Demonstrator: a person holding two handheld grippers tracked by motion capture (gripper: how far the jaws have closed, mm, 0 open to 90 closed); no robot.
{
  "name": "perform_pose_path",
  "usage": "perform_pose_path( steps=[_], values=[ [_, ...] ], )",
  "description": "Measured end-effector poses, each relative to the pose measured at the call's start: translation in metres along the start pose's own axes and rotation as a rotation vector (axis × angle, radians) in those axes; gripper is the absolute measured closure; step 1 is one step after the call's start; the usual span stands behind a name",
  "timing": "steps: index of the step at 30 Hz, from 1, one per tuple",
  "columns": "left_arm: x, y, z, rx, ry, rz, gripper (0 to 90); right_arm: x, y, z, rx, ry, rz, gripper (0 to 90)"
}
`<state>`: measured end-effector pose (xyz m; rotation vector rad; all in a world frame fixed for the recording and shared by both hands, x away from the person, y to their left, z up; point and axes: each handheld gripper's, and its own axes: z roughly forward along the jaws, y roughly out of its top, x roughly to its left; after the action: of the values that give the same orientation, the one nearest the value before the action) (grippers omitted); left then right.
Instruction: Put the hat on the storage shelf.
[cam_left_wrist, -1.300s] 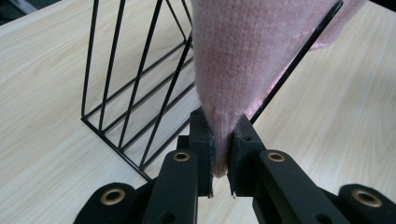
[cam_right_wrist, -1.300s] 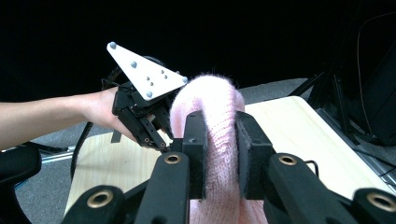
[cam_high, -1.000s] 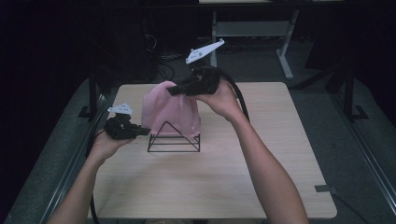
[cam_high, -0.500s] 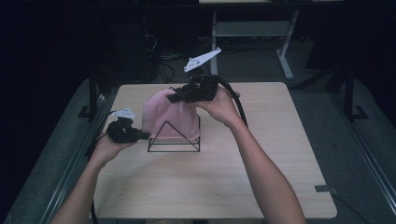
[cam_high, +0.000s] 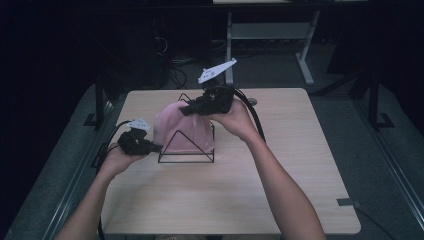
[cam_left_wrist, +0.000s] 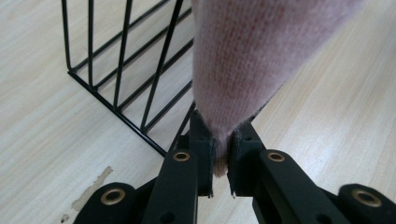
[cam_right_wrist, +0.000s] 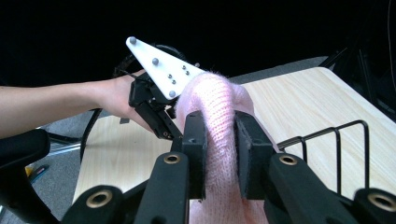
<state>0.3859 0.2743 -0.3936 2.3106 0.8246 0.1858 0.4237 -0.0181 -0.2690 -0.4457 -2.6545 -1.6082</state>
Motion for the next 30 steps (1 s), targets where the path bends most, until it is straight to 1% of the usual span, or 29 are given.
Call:
perform_pose_path(
  steps=[2, 4, 5, 6, 7, 8, 12, 15, 18, 19, 20, 21, 22, 23, 24, 26, 28, 30],
  values=[
    [0.001, -0.001, 0.002, 0.012, -0.004, 0.006, 81.8, 0.001, -0.002, 0.001, -0.002, 0.005, 0.002, 75.4],
    [0.001, -0.003, 0.003, 0.013, -0.003, 0.0, 81.8, 0.001, -0.004, 0.002, 0.004, 0.008, 0.01, 75.4],
    [0.002, -0.004, 0.004, 0.022, -0.002, 0.003, 81.8, 0.0, -0.005, 0.003, 0.005, 0.008, 0.004, 75.4],
    [0.001, -0.005, 0.005, 0.014, -0.001, -0.009, 81.8, 0.001, -0.007, 0.004, 0.003, 0.008, 0.007, 75.4],
    [0.002, -0.005, 0.005, 0.03, 0.001, 0.004, 81.8, 0.001, -0.008, 0.005, 0.004, 0.011, 0.009, 75.4],
    [0.002, -0.006, 0.006, 0.034, 0.001, 0.005, 81.8, 0.0, -0.009, 0.006, 0.005, 0.01, 0.011, 75.4],
    [0.004, -0.009, 0.011, 0.04, 0.006, -0.01, 81.7, 0.0, -0.014, 0.01, 0.013, 0.011, 0.018, 75.3],
    [0.005, -0.011, 0.014, 0.046, 0.001, -0.013, 81.7, -0.001, -0.018, 0.012, 0.014, 0.023, 0.033, 75.3],
    [0.005, -0.012, 0.017, 0.051, 0.005, -0.019, 81.7, -0.001, -0.02, 0.014, 0.017, 0.023, 0.036, 75.2],
    [0.006, -0.012, 0.018, 0.062, 0.003, -0.009, 81.7, -0.001, -0.021, 0.015, 0.018, 0.024, 0.038, 75.2],
    [0.006, -0.013, 0.019, 0.067, 0.002, -0.006, 81.7, -0.002, -0.022, 0.016, 0.019, 0.024, 0.043, 75.0],
    [0.006, -0.013, 0.019, 0.066, 0.004, -0.006, 81.7, -0.002, -0.024, 0.016, 0.019, 0.026, 0.04, 74.9],
    [0.006, -0.013, 0.02, 0.069, 0.006, -0.005, 81.6, -0.002, -0.025, 0.016, 0.018, 0.029, 0.048, 74.9],
    [0.006, -0.013, 0.02, 0.067, 0.007, -0.012, 81.6, -0.003, -0.026, 0.017, 0.016, 0.028, 0.043, 74.9],
    [0.006, -0.013, 0.021, 0.07, 0.006, -0.01, 81.6, -0.002, -0.027, 0.017, 0.013, 0.031, 0.056, 74.9],
    [0.007, -0.013, 0.022, 0.082, 0.005, -0.001, 81.6, -0.003, -0.029, 0.017, 0.017, 0.031, 0.05, 74.9],
    [0.007, -0.014, 0.022, 0.088, 0.005, 0.002, 81.6, -0.003, -0.03, 0.018, 0.016, 0.034, 0.061, 74.9],
    [0.008, -0.014, 0.023, 0.092, 0.005, 0.005, 81.5, -0.003, -0.031, 0.018, 0.018, 0.039, 0.062, 74.8]
  ],
)
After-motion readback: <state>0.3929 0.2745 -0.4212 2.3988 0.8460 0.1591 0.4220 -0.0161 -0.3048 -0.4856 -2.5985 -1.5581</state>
